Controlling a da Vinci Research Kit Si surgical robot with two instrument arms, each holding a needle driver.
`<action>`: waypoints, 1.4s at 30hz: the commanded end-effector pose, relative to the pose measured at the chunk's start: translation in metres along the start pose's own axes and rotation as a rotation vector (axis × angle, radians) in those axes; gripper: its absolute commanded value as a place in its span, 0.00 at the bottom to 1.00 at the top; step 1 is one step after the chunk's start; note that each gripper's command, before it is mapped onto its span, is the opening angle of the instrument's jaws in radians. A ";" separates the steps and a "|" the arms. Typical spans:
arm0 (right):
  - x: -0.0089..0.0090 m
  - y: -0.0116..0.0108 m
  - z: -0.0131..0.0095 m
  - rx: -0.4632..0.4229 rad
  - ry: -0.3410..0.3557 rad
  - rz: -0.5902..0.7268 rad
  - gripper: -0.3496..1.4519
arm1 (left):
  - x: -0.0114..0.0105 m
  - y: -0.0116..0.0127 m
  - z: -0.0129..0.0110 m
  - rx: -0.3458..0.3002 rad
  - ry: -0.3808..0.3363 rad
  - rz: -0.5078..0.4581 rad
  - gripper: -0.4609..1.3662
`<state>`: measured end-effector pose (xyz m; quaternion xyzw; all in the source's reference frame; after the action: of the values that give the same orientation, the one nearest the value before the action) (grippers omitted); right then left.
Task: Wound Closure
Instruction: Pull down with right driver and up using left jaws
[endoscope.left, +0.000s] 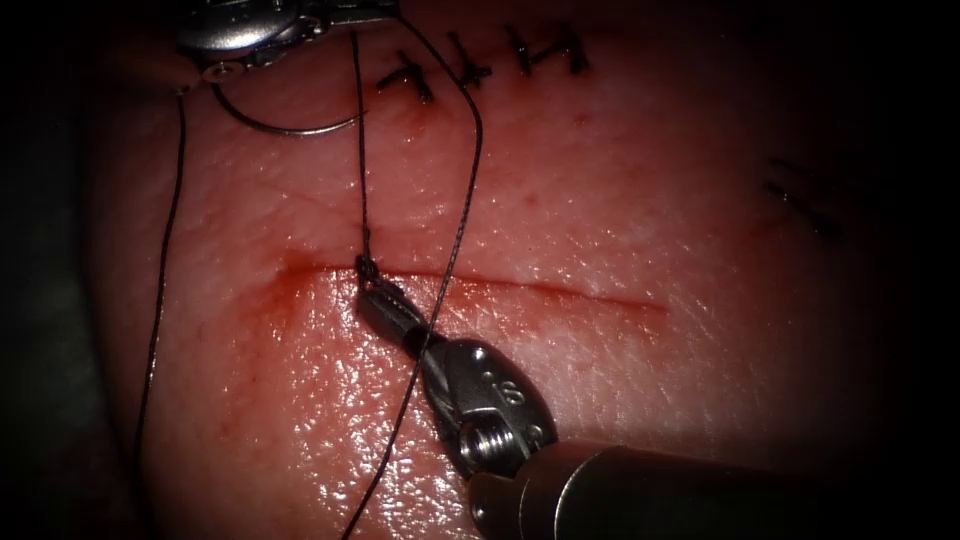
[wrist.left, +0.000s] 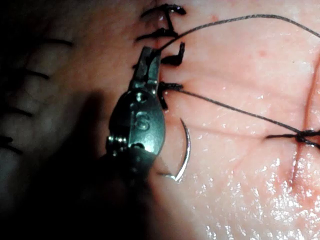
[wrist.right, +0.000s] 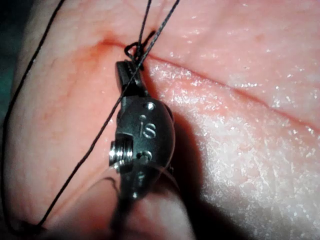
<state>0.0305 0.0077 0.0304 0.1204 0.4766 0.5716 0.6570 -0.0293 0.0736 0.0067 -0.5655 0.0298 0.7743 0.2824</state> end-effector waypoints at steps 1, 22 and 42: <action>0.0001 -0.0002 -0.0002 0.018 -0.007 -0.003 0.00 | 0.0001 -0.0003 0.0002 0.013 -0.009 0.018 0.06; -0.0012 0.0007 0.0005 -0.002 -0.059 0.060 0.00 | 0.0010 -0.0058 0.0035 0.201 -0.131 0.355 0.06; -0.0047 -0.0005 0.0006 -0.014 -0.113 0.099 0.00 | 0.0017 -0.0076 0.0053 0.295 -0.166 0.497 0.06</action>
<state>0.0318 0.0036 0.0327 0.1727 0.4294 0.5979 0.6545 -0.0307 0.0827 0.0093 -0.4286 0.2565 0.8506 0.1639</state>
